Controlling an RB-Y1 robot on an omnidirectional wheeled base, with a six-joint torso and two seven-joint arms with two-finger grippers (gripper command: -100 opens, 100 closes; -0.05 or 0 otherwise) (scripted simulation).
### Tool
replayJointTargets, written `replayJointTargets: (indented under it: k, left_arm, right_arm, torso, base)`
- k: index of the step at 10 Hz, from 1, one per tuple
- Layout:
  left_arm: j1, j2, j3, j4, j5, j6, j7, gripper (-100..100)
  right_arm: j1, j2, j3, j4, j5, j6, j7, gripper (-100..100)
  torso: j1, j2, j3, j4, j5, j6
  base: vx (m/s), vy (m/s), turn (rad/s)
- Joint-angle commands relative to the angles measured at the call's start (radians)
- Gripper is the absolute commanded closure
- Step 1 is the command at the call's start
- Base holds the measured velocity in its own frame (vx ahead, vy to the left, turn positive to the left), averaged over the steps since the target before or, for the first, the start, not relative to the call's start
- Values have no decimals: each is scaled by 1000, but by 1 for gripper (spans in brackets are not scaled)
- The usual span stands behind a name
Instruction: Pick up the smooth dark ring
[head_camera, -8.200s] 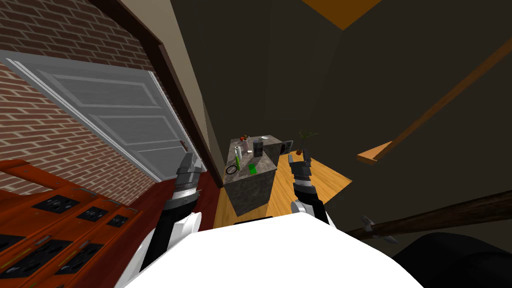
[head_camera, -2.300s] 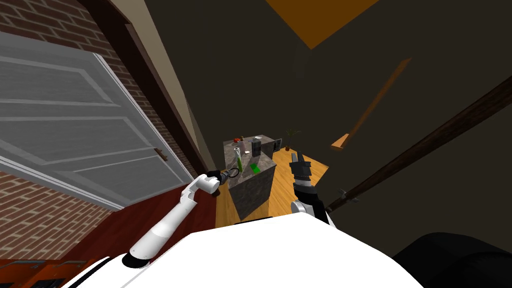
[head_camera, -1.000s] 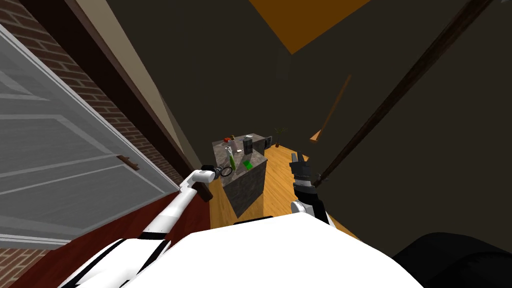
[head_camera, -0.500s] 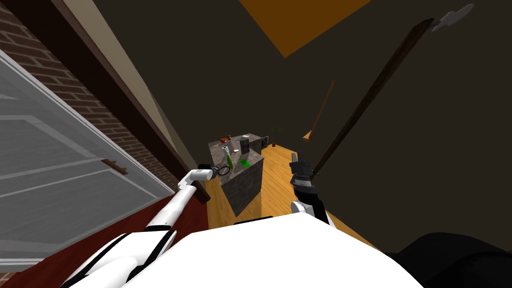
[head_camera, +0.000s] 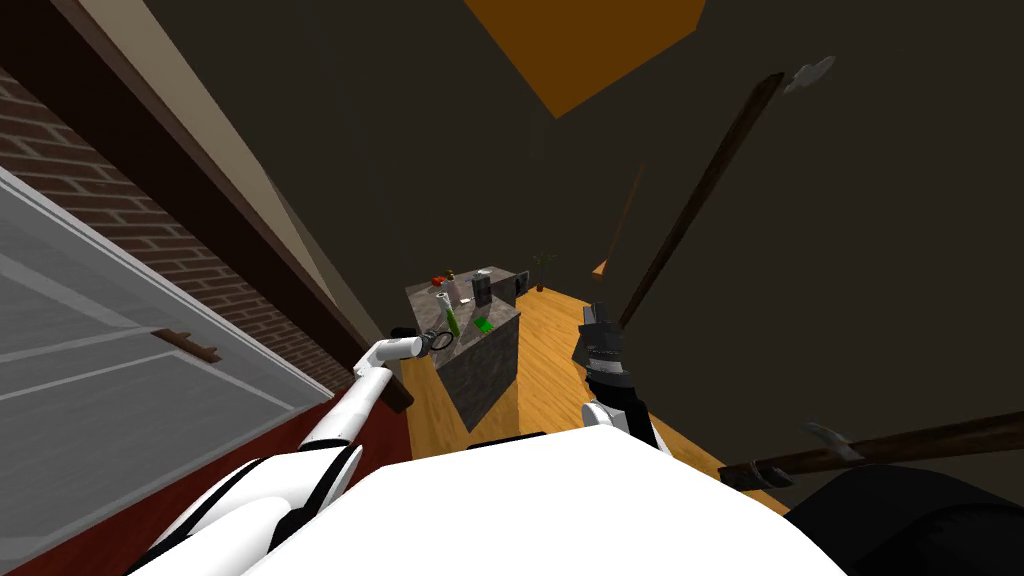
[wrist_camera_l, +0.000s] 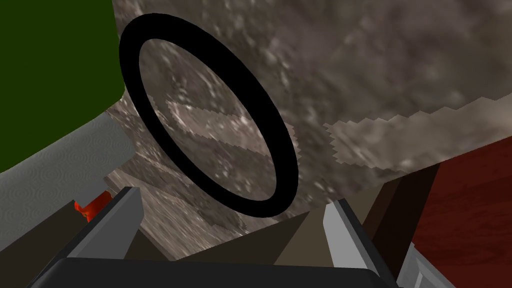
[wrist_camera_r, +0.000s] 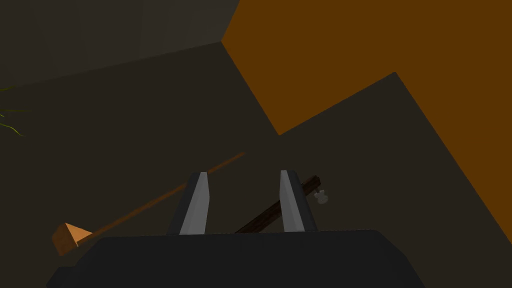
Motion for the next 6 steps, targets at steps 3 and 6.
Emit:
replayJointTargets:
  k: [3, 6]
  left_arm:
    - [-48, -18, 65, 115, -1, -28, -52, -100]
    - [-48, -14, 61, 131, 0, -28, -51, 100]
  right_arm:
    - [0, 0, 0, 0, 0, 0, 0, 0]
    - [0, 0, 0, 0, 0, 0, 0, 0]
  torso:
    - [0, -2, -1, -1, 0, 0]
    - [-1, -4, -3, -1, 1, 1]
  base:
    - [-55, -10, -103]
    - [-32, 0, -28]
